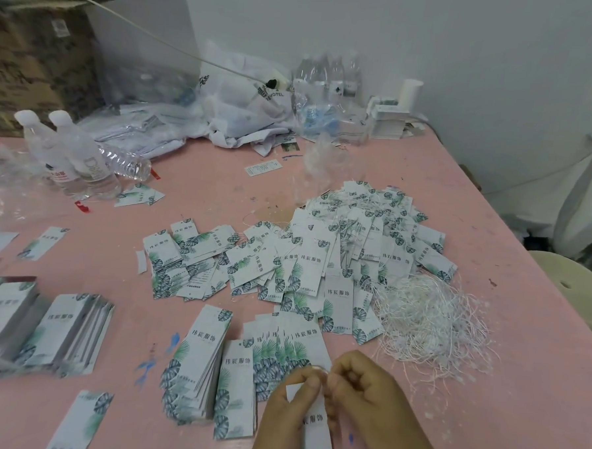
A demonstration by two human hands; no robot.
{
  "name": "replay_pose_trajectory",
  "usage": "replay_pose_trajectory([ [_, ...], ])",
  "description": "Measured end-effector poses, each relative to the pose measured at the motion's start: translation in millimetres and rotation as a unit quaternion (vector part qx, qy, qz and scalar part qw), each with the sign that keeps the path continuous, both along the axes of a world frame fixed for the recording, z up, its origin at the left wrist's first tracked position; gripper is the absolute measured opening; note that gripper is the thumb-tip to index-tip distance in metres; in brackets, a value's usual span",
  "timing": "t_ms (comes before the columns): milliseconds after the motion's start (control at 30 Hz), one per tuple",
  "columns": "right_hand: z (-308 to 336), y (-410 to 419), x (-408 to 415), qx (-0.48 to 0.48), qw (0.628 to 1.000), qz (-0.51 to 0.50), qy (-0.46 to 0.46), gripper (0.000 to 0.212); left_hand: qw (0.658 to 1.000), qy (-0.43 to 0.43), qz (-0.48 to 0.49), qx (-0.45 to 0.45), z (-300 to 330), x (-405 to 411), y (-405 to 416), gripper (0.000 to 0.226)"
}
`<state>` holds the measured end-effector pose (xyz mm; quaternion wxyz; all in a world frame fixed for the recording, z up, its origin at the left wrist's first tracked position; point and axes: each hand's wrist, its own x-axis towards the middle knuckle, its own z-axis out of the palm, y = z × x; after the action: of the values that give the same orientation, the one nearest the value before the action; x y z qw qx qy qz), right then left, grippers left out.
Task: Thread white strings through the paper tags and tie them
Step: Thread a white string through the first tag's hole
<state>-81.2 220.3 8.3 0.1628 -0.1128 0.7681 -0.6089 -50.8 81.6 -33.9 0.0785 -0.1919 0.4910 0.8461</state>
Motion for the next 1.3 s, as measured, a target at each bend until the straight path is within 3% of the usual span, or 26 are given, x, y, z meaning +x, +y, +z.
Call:
replay_pose_trajectory([
  [200,-2.0,-3.4,5.5,0.035,0.999,0.026,-0.008,0.023,0.994,0.012,0.007,-0.109,7.9,2.2,-4.8,0.023],
  [333,-2.0,4.4,1.4,-0.079,0.99,-0.022,-0.116,0.017,0.994,0.007,0.064,-0.084,12.2,0.5,-8.0,0.034],
  [467,-4.2,7.1,-0.3,-0.299,0.907,-0.102,-0.278,0.014,0.995,-0.013,0.087,-0.051,15.8,-3.0,-8.9,0.025],
  [567,-3.2,9.3,-0.5,-0.385,0.843,-0.111,-0.359,0.013,0.995,-0.024,0.093,-0.034,16.9,-3.6,-8.8,0.022],
  [600,0.0,9.7,-0.4,-0.403,0.83,-0.102,-0.371,0.017,0.995,-0.026,0.096,-0.03,17.1,-3.5,-8.7,0.023],
  [667,1.3,12.9,-1.2,-0.429,0.811,-0.086,-0.389,0.051,0.994,-0.029,0.107,-0.022,17.7,-3.0,-9.4,0.023],
  [733,4.5,15.2,-0.9,-0.455,0.795,-0.093,-0.391,0.065,0.992,-0.033,0.12,-0.015,18.9,-3.2,-10.9,0.025],
  [900,14.3,23.4,-5.5,-0.513,0.783,-0.063,-0.345,0.064,0.986,-0.042,0.159,0.01,21.5,-7.7,-14.1,0.024],
  [1000,16.9,17.3,-5.3,-0.535,0.787,0.007,-0.307,0.03,0.986,-0.053,0.16,0.017,20.1,-8.3,-15.1,0.022],
  [1067,16.3,19.2,-4.2,-0.546,0.794,-0.031,-0.265,0.032,0.986,-0.057,0.157,0.015,19.9,-8.4,-14.7,0.022],
  [1100,13.4,14.5,-5.5,-0.552,0.787,0.0,-0.277,0.028,0.986,-0.059,0.157,0.015,20.0,-8.8,-14.2,0.022],
  [1200,13.1,17.4,-5.2,-0.494,0.819,-0.122,-0.265,0.057,0.986,-0.056,0.159,0.02,22.2,-7.7,-12.4,0.021],
  [1300,15.6,20.7,-9.4,-0.462,0.843,-0.155,-0.226,0.043,0.986,-0.058,0.154,0.033,24.8,-9.1,-10.9,0.02],
])
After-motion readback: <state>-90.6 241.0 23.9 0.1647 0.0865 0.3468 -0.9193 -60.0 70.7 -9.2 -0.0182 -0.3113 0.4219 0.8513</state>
